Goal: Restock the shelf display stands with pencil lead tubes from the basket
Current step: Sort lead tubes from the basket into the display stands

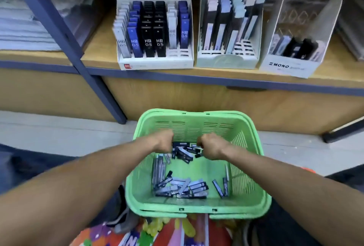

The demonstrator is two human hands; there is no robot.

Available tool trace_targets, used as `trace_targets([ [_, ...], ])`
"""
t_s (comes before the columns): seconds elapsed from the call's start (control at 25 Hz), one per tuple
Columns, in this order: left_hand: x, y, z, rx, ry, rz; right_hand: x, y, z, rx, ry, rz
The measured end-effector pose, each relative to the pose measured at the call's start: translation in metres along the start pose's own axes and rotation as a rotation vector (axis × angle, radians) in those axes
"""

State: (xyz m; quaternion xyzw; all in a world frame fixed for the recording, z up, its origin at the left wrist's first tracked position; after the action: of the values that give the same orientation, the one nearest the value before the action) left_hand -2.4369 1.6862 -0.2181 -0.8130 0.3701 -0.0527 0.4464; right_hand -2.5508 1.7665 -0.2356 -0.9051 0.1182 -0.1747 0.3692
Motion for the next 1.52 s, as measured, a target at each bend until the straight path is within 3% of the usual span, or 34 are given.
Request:
trace_targets([
  [0.2, 0.033, 0.049, 0.091, 0.135, -0.104, -0.172, -0.026, 0.037, 0.078, 0.121, -0.014, 0.045],
  [0.4, 0.051, 0.078, 0.104, -0.047, -0.061, -0.310, -0.017, 0.068, 0.102, -0.004, -0.111, 0.038],
  [0.72, 0.053, 0.121, 0.100, -0.135, 0.038, -0.289, -0.016, 0.103, 0.106, -0.057, -0.187, 0.089],
  [0.92, 0.059, 0.133, 0.100, -0.164, -0.050, -0.250, -0.002, 0.108, 0.088, -0.192, -0.160, 0.101],
  [1.2, 0.058, 0.133, 0.112, -0.102, -0.214, -0.203, -0.006, 0.102, 0.093, -0.143, -0.225, 0.184],
  [1.36, 0.032, 0.130, 0.113, -0.144, -0.298, -0.039, 0.014, 0.105, 0.088, -0.172, -0.190, 0.049],
  [1.52, 0.028, 0.117, 0.113, -0.222, -0.279, -0.001, 0.012, 0.108, 0.088, -0.158, -0.060, 0.004],
])
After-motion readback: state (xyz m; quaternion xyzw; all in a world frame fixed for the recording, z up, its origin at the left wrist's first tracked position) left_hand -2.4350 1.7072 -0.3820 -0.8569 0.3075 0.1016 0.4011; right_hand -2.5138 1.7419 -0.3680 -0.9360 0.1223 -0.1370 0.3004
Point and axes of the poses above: each hand's wrist, its own y-axis towards the middle knuckle, its own z-axis out of the palm, x = y × z, the point moved 10 cm from there along y, towards the middle knuckle, and after that the axes turned 10 degrees about x, right-handed, at the moved point
